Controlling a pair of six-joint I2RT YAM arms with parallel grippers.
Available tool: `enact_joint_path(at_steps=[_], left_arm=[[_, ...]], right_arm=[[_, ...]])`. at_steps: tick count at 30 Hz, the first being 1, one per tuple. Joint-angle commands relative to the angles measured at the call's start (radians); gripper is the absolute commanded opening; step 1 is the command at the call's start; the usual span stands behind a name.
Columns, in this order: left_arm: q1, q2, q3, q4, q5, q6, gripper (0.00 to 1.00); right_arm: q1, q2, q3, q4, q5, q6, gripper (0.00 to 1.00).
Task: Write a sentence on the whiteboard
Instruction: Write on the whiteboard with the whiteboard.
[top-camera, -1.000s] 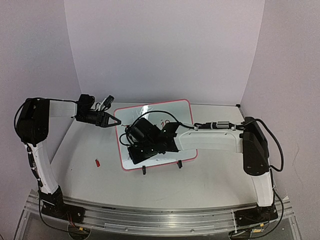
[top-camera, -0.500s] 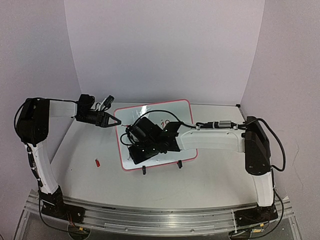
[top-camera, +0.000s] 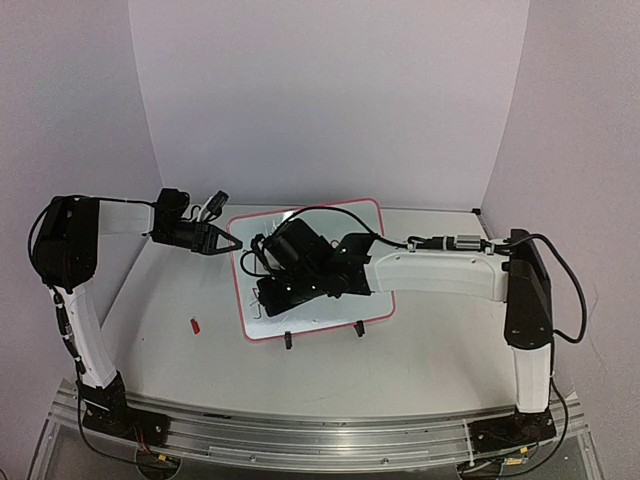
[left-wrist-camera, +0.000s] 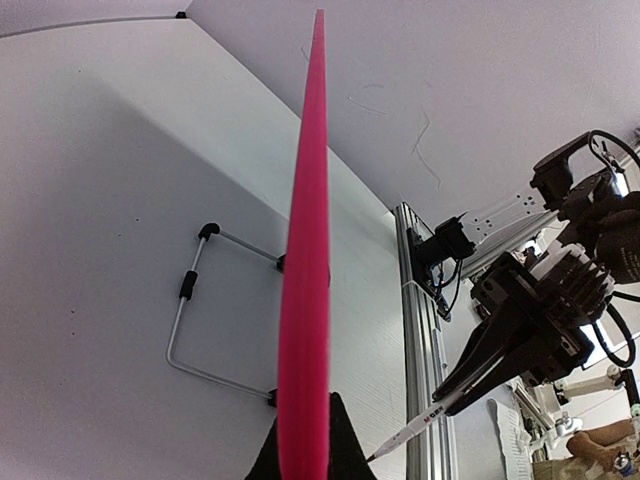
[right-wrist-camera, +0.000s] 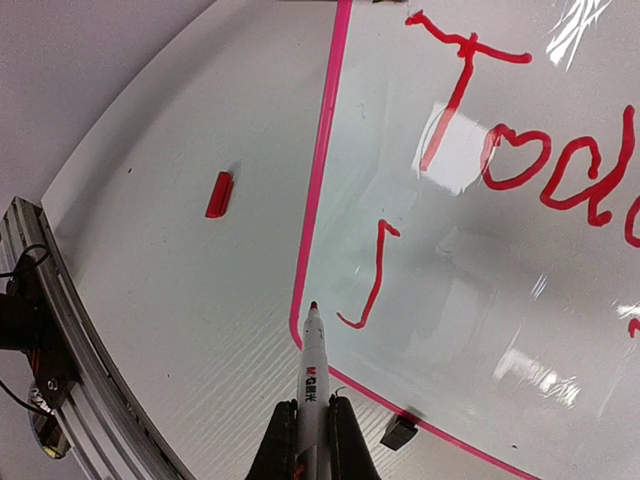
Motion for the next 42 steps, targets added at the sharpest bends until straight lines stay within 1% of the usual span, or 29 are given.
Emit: enact_joint_path(at_steps=[1,11,29,42], left_arm=[[-0.037,0.025,0.001,-0.018,-0.096,0.085,0.0],[-0.035,0.032,0.007,-0.024,-0.099,0.085,0.0],[-0.036,0.031,0.004,-0.022,-0.102,0.086,0.0],[-0.036,0.029,0.001,-0.022,-0.102,0.088,0.0]], right_arm=[[-0.002,0.023,0.051,0.019,0.063,-0.033,0.0],[-0.002,0.071,0.093,0.017,0.058,-0.048,0.0],[-0.008,0.102,0.102,0.0,0.104,-0.058,0.0],[-0.01,0.074,0.061,-0.019,0.189,-0.064,0.0]])
